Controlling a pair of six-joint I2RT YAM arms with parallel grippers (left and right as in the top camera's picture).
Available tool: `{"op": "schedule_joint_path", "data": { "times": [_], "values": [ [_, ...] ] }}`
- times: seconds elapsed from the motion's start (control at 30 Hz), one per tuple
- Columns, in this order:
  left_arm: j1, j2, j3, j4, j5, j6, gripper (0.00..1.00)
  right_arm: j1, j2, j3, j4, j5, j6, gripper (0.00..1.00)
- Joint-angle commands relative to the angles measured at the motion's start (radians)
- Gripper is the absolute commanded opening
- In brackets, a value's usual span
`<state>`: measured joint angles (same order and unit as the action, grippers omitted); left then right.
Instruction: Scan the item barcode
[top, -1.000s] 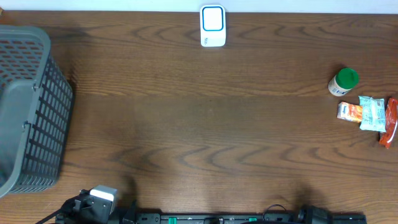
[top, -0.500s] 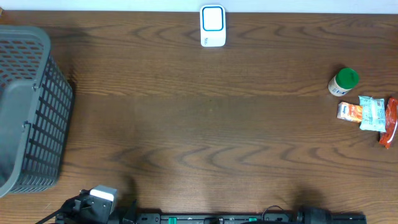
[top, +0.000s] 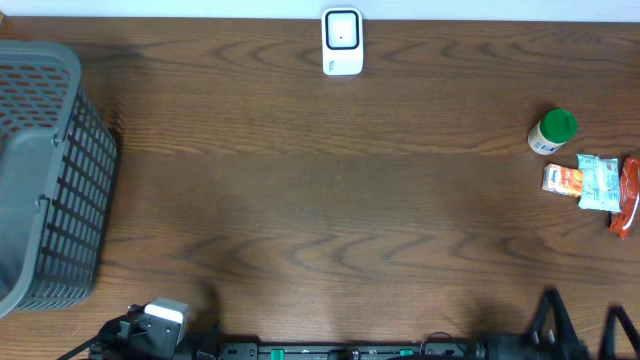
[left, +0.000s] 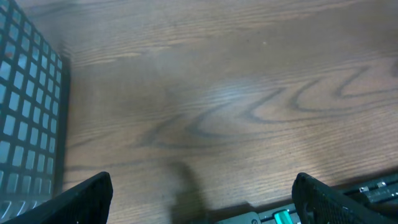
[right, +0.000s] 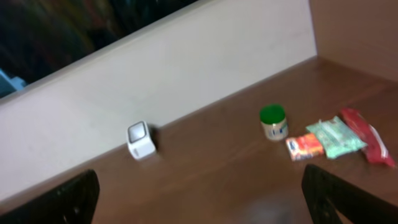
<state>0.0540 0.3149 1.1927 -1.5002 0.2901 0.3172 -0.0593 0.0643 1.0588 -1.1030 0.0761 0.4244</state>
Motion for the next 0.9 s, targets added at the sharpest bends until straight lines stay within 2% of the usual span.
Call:
{"op": "schedule_joint_path", "data": {
  "times": [0.0,0.2,0.3,0.47,0.57,0.7,0.87],
  "values": [
    [-0.006,-0.005,0.005,-0.001,0.012,-0.005,0.93,0.016,0.003,-0.146,0.108,0.005,-0.021,0.99],
    [-0.006,-0.005,0.005,-0.001,0.012,-0.005,0.93,0.026,-0.031,-0.470,0.581,0.009,-0.101,0.99],
    [-0.006,-0.005,0.005,-0.001,0.012,-0.005,0.93,0.027,-0.058,-0.585,0.741,0.009,-0.119,0.99],
    [-0.006,-0.005,0.005,-0.001,0.012,-0.005,0.93,0.030,-0.060,-0.715,0.917,-0.006,-0.119,0.99],
    [-0.006,-0.005,0.005,-0.001,0.012,-0.005,0.93,0.039,-0.060,-0.802,1.006,-0.002,-0.187,0.99],
    [-0.006,-0.005,0.005,-0.001,0.012,-0.005,0.93,0.062,-0.060,-0.913,1.017,0.000,-0.298,0.99],
    [-0.006,-0.005,0.005,-0.001,0.012,-0.005,0.93,0.064,-0.060,-1.022,1.041,0.000,-0.299,0.99]
  ]
}}
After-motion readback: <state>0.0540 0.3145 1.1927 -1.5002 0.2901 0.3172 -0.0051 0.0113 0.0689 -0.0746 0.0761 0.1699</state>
